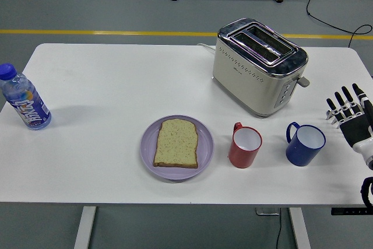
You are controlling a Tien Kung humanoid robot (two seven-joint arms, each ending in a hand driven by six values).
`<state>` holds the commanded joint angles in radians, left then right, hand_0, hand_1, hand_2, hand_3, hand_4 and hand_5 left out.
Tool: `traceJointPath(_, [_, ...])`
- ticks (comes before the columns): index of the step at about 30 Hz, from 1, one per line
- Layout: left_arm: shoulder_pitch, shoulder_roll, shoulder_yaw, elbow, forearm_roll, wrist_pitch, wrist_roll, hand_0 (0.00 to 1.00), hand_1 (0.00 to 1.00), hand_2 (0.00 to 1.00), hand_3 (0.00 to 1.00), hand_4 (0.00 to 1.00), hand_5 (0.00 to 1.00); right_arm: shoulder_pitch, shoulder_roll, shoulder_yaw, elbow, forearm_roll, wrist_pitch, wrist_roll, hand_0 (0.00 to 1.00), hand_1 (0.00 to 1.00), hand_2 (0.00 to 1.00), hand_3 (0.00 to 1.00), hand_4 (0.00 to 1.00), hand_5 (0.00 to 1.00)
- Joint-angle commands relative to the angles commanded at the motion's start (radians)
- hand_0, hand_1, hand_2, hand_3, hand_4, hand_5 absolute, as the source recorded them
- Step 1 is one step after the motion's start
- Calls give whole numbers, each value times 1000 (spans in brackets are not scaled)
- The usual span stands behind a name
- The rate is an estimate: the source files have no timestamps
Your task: Pick up the cup,pour liquid into bread,place the cup on the desk
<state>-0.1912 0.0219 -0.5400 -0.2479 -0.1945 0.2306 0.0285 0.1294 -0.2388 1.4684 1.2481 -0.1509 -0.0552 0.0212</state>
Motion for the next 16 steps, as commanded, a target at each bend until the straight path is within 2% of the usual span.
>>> traceJointPath(16, [4, -1, -20, 0, 34, 4, 9, 690, 756, 773, 611, 396, 998, -31, -6, 46, -4, -44, -3, -14, 654, 553, 592, 584, 563, 176])
